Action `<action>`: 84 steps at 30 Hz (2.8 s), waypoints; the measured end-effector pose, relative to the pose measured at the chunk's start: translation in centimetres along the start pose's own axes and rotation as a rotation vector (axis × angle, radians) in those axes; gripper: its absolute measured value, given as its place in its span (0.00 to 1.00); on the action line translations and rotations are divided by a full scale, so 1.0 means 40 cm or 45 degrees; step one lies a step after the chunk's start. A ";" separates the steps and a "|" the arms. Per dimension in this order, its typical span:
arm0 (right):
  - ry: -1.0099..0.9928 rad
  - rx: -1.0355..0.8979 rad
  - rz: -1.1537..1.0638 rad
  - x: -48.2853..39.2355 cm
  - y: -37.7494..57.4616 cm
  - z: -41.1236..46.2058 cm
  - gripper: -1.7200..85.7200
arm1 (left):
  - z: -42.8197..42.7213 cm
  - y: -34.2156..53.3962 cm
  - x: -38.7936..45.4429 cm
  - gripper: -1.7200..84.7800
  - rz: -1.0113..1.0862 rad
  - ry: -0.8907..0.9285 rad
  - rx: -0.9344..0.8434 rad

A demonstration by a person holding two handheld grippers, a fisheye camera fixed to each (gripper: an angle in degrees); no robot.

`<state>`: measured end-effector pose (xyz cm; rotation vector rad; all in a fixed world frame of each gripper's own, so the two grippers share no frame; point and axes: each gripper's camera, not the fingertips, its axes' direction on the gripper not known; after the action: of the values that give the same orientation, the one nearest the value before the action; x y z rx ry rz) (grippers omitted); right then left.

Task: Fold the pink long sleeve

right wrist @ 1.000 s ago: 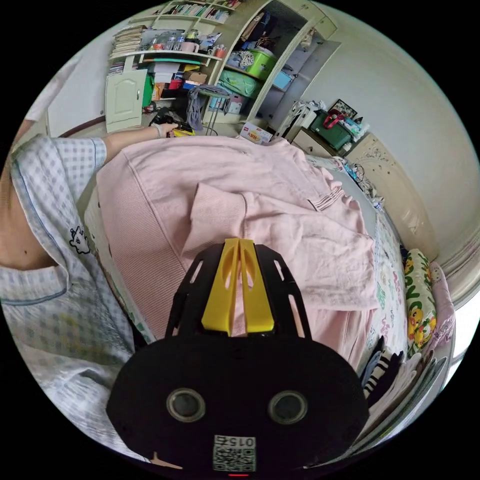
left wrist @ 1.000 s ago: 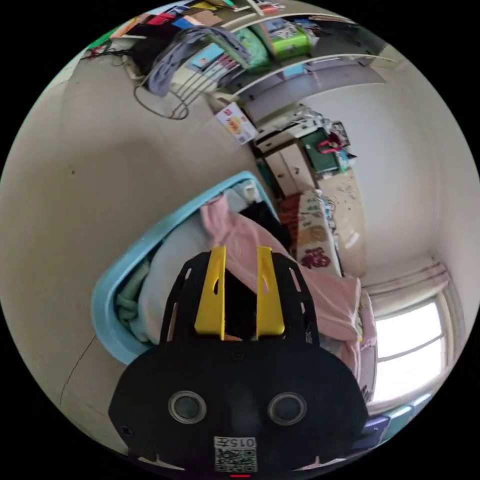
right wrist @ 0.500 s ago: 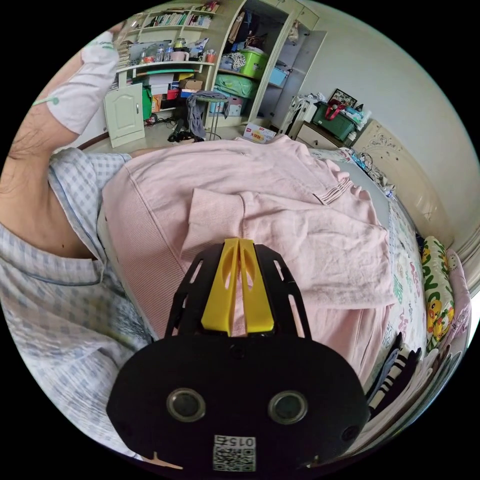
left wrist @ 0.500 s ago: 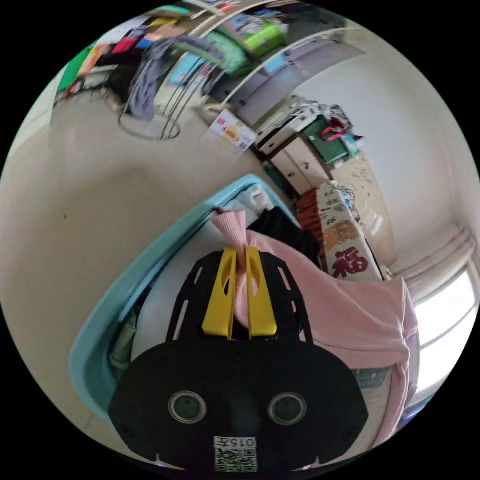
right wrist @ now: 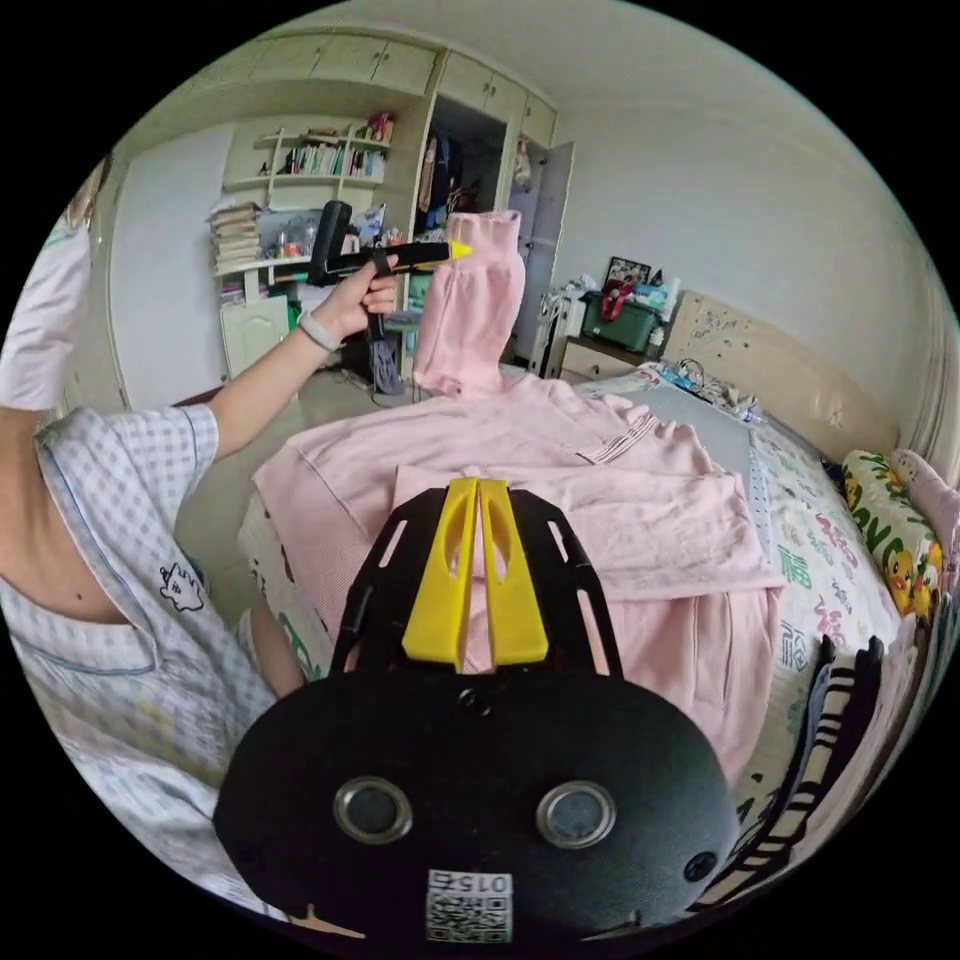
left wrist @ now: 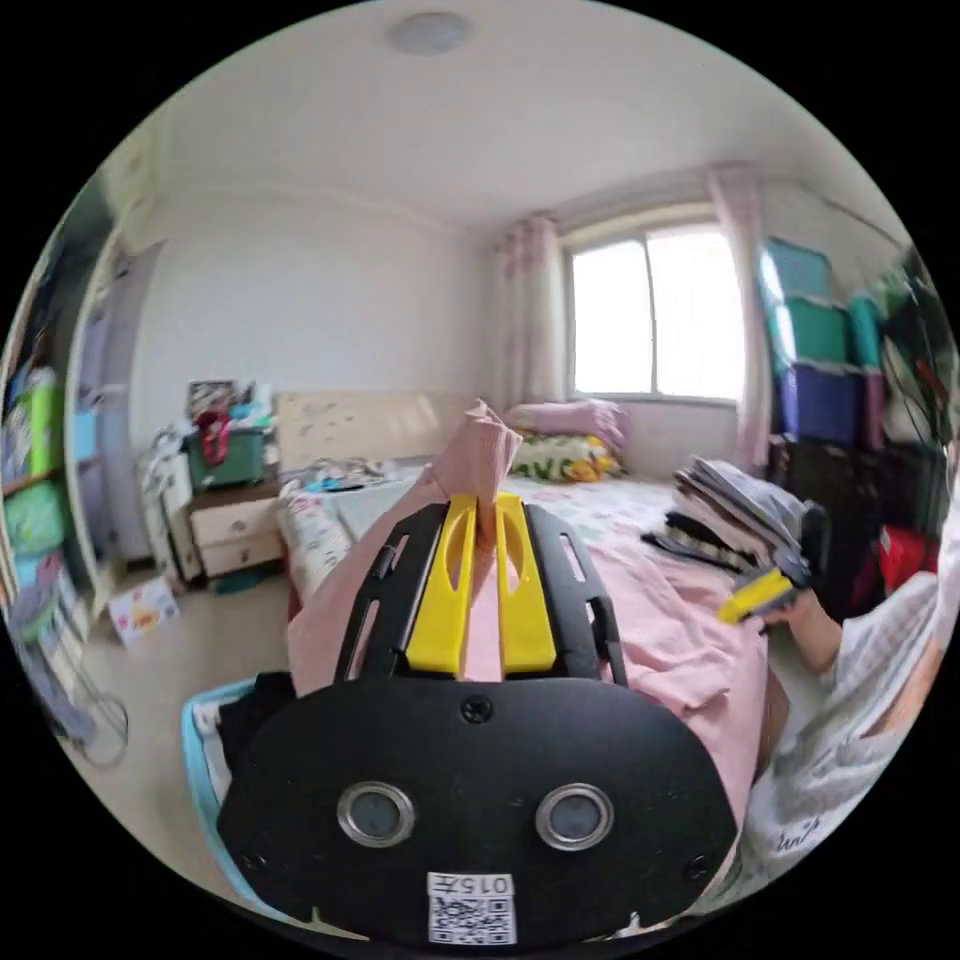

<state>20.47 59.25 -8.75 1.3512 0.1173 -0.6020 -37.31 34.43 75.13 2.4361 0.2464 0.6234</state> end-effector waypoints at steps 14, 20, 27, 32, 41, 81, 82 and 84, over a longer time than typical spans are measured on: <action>0.216 -0.119 -0.263 -0.040 0.063 0.048 0.17 | 0.717 -0.001 0.564 0.04 0.425 0.590 -0.494; 0.168 -0.301 -0.413 -0.074 0.021 0.128 0.08 | 0.748 0.010 0.572 0.04 0.477 0.584 -0.513; 0.285 -0.225 -0.264 -0.020 0.039 0.038 0.02 | 0.498 0.052 0.246 0.08 0.231 0.336 -0.238; 0.289 -0.166 -0.135 0.023 0.060 -0.048 0.01 | 0.298 0.289 -0.222 0.11 -0.473 -0.555 -0.205; 0.257 -0.111 -0.079 -0.022 0.064 -0.131 0.01 | 0.347 0.599 -0.534 0.15 -0.630 -0.556 -0.640; -0.187 -0.659 0.525 0.458 -1.108 1.270 0.07 | 0.215 0.703 -0.857 0.04 -0.396 -0.582 -0.807; -0.188 -0.648 0.541 0.460 -1.111 1.273 0.07 | 0.206 0.698 -0.860 0.04 -0.404 -0.588 -0.793; -0.198 -0.593 0.585 0.462 -1.124 1.278 0.07 | 0.179 0.683 -0.877 0.03 -0.431 -0.628 -0.766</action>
<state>1.71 0.96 -43.80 0.8340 -0.1695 -0.2632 -63.65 -2.06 73.28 1.8278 0.2190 -0.0650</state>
